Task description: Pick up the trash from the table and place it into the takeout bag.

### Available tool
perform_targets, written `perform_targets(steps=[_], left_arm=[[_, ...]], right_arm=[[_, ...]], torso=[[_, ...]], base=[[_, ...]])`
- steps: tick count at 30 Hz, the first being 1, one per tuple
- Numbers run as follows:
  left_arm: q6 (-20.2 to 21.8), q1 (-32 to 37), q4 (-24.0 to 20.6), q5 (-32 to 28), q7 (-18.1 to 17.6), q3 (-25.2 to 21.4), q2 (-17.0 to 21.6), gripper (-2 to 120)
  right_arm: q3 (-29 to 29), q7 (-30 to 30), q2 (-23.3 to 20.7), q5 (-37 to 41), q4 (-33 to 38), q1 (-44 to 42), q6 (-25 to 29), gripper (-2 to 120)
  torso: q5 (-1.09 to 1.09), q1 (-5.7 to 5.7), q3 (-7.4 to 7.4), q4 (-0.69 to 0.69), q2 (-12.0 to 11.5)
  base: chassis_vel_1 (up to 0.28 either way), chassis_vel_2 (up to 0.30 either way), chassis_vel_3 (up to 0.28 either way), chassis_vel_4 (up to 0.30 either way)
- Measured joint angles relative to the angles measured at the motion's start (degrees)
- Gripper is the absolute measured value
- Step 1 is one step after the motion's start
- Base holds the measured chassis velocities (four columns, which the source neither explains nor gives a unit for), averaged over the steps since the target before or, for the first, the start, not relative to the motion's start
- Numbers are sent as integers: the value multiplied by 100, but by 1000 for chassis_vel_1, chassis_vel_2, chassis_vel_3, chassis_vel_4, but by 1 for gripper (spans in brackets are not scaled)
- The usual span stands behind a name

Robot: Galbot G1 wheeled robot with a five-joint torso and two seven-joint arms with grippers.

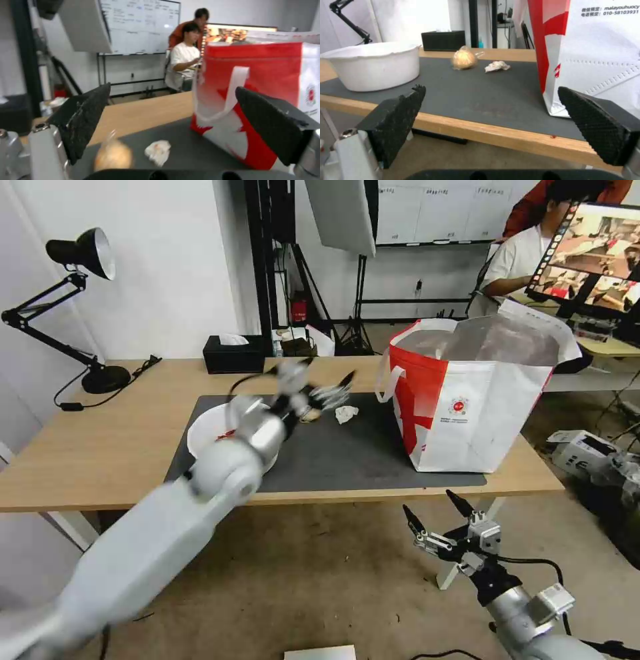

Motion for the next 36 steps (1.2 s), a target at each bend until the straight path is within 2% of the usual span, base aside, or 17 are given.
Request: perform_targets(steps=[1, 2, 5, 6, 9, 10, 12, 13, 19, 27, 36], left_arm=[[-16, 286, -100, 58, 12, -228, 1, 100], [-16, 286, -100, 58, 12, -228, 1, 100], [-102, 1139, -420, 341, 86, -752, -41, 100], [-102, 1139, -420, 341, 86, -752, -41, 100], [-141, 2045, -711, 662, 220, -1250, -213, 100], [-141, 2045, -711, 662, 220, -1250, -213, 100], [-203, 2642, -911, 918, 311, -1613, -462, 100], [-203, 2642, -911, 918, 311, -1613, -462, 100], [-301, 3726, -1290, 1465, 376, -2209, -1020, 100], [-404, 4478, -1433, 1942, 404, -2548, -1445, 100], [-445, 4889, -1488, 2408, 283, -2707, -1708, 100]], right_arm=[[-16, 14, -2, 0, 7, 8, 0, 100], [-16, 14, -2, 0, 7, 8, 0, 100], [-32, 35, -14, 2, 30, 2, 7, 100], [-32, 35, -14, 2, 30, 2, 7, 100], [-31, 41, -21, 3, 77, -34, 20, 100], [-31, 41, -21, 3, 77, -34, 20, 100], [-20, 45, -13, 2, 130, -70, 23, 100], [-20, 45, -13, 2, 130, -70, 23, 100], [-10, 47, 106, -17, 183, -125, 49, 100], [-26, 64, 173, -32, 157, -129, 99, 100], [-67, 264, 257, -178, -6, -73, 189, 100]], torso=[[0, 0, 0, 0, 0], [0, 0, 0, 0, 0], [1, 0, 0, 0, 0], [1, 0, 0, 0, 0], [1, 0, 0, 0, 0], [1, 0, 0, 0, 0], [2, 0, 0, 0, 0], [2, 0, 0, 0, 0], [3, 0, 0, 0, 0], [2, 0, 0, 0, 0], [2, 1, 1, 0, 0]], base=[[0, 0, 0, 0], [0, 0, 0, 0], [0, 0, 0, 0], [0, 0, 0, 0], [0, 0, 0, 0], [0, 0, 0, 0], [0, 0, 0, 0], [0, 0, 0, 0], [0, 0, 0, 0], [0, 0, 0, 0], [0, 0, 0, 0]])
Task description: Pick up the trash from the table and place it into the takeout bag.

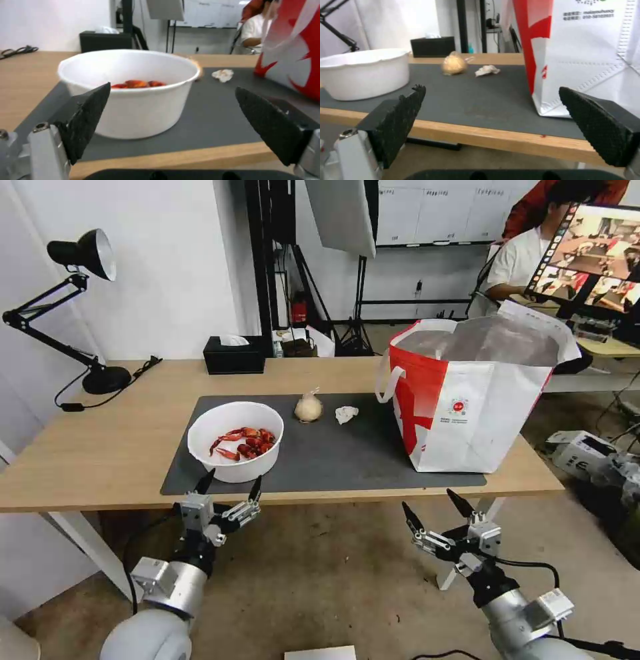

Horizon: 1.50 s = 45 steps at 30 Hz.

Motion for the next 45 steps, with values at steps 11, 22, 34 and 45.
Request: perform_targets(steps=[11, 22, 34, 45], left_arm=[[-43, 84, 54, -37, -33, -26, -35, 100], [-33, 76, 119, -122, 18, -23, 21, 100], [-34, 57, 160, -169, 72, -31, 49, 100], [-35, 38, 160, -351, 92, -137, 167, 100]], right_arm=[[11, 109, 26, -9, -98, 27, 53, 100], [-24, 96, 24, -2, -186, 65, 61, 100], [-136, 20, -63, 93, -205, 164, 40, 100], [-1096, -117, -943, 767, -350, 1578, -349, 100]], torso=[[0, 0, 0, 0, -1], [0, 0, 0, 0, -1], [0, 0, 0, 0, -1], [0, 0, 0, 1, -1]], base=[[0, 0, 0, 0], [0, 0, 0, 0], [0, 0, 0, 0], [0, 0, 0, 0]])
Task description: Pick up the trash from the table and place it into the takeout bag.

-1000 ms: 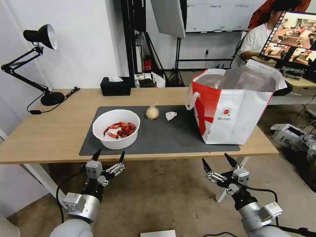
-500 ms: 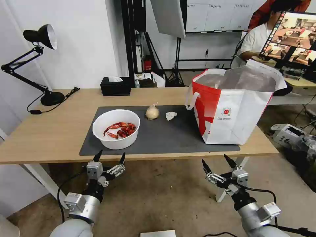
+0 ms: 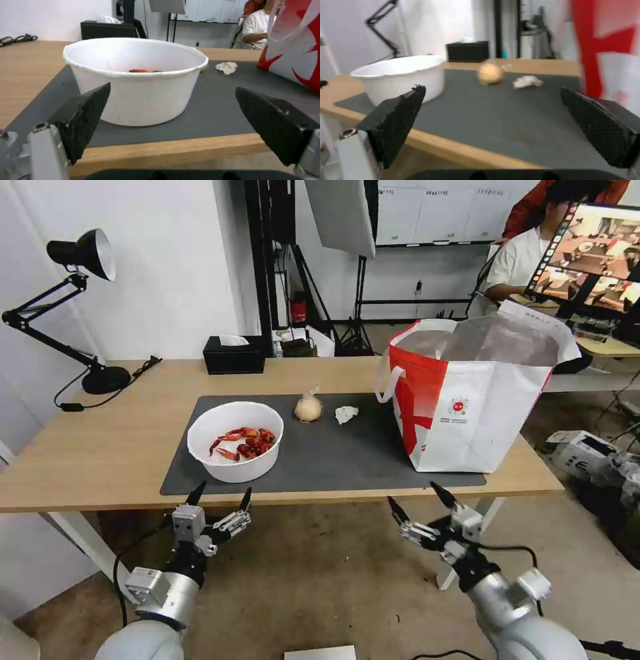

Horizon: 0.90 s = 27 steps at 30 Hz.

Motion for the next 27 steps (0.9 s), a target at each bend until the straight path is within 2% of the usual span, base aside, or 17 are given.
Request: perform_targets(steps=[2, 3, 6, 7, 10, 11, 13, 15, 16, 19, 20, 22, 23, 26, 27], left_arm=[[0, 16, 7, -7, -2, -27, -6, 100], [0, 16, 7, -7, -2, -27, -6, 100], [0, 68, 22, -7, -7, -65, -25, 100], [0, 68, 22, -7, -7, -65, -25, 100], [-3, 116, 44, -5, -7, -101, -51, 100], [-3, 116, 44, -5, -7, -101, -51, 100], [-7, 137, 57, -2, -6, -123, -62, 100], [-10, 162, 71, 11, -7, -130, -65, 100], [-10, 162, 71, 11, -7, -130, -65, 100], [-13, 204, 85, 25, -9, -151, -86, 100], [-13, 204, 85, 25, -9, -151, -86, 100], [-22, 226, 109, 27, -10, -165, -94, 100], [-22, 226, 109, 27, -10, -165, -94, 100], [-60, 247, 153, 27, 1, -169, -99, 100], [-60, 247, 153, 27, 1, -169, -99, 100]], right_arm=[[-387, -28, -250, 204, -198, 594, -88, 100], [-387, -28, -250, 204, -198, 594, -88, 100], [-1021, -36, -506, 424, -687, 1526, -127, 100], [-1021, -36, -506, 424, -687, 1526, -127, 100], [-1721, 11, -530, 576, -1260, 2610, -138, 100], [-1721, 11, -530, 576, -1260, 2610, -138, 100], [-2173, 136, -430, 641, -1583, 3196, -179, 100], [-2648, 474, -280, 649, -1847, 3692, -353, 100], [-2648, 474, -280, 649, -1847, 3692, -353, 100], [-3253, 1381, 79, 672, -2172, 4373, -927, 100], [-3253, 1381, 79, 672, -2172, 4373, -927, 100], [-3511, 1994, 359, 829, -2373, 4789, -1300, 100], [-3511, 1994, 359, 829, -2373, 4789, -1300, 100], [-3731, 2828, 759, 1087, -2637, 5241, -1839, 100], [-3731, 2828, 759, 1087, -2637, 5241, -1839, 100]], torso=[[0, 0, 0, 0, 0], [0, 0, 0, 0, 0], [0, 0, 1, 0, 0], [0, 0, 1, 0, 0], [-1, 0, 1, 1, 0], [-1, 0, 1, 1, 0], [-1, 1, 1, 0, 0], [-1, 0, 1, 0, 0], [-1, 0, 1, 0, 0], [-1, 1, 1, 0, 0], [-1, 1, 1, 0, 0], [-1, 1, 0, 0, 0], [-1, 1, 0, 0, 0], [-1, 1, 0, 1, -1], [-1, 1, 0, 1, -1]], base=[[0, 0, 0, 0], [0, 0, 0, 0], [0, 0, 0, 0], [0, 0, 0, 0], [0, 0, 0, 0], [0, 0, 0, 0], [0, 0, 0, 0], [0, 0, 0, 0], [0, 0, 0, 0], [0, 0, 0, 0], [0, 0, 0, 0], [0, 0, 0, 0], [0, 0, 0, 0], [0, 0, 0, 0], [0, 0, 0, 0]])
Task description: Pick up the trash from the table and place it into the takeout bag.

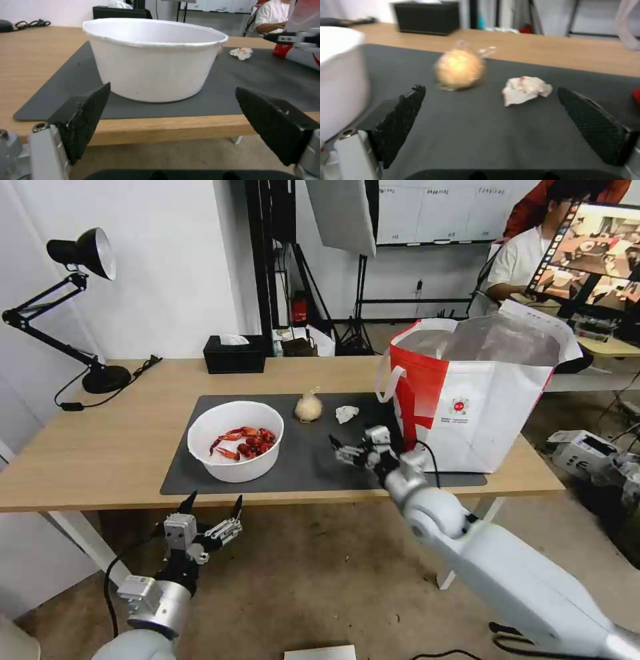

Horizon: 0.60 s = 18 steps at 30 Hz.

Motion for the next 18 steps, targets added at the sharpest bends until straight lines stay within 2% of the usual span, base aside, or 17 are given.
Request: perform_targets(steps=[3, 13, 18], left_arm=[[4, -2, 17, 0, -3, 24, -1, 100], [19, 4, 88, 26, -17, 80, -101, 100], [19, -13, 124, -4, -8, 95, 14, 100]], right_arm=[[-101, 474, 307, 148, -308, 267, -330, 100], [-151, 859, 779, 228, -775, 481, -631, 100], [-150, 1110, 1014, 306, -989, 620, -766, 100]], torso=[[0, 0, 0, 0, 0], [0, -1, 0, -1, 0], [0, -1, 0, -1, 1]], base=[[0, 0, 0, 0], [0, 0, 0, 0], [0, 0, 0, 0]])
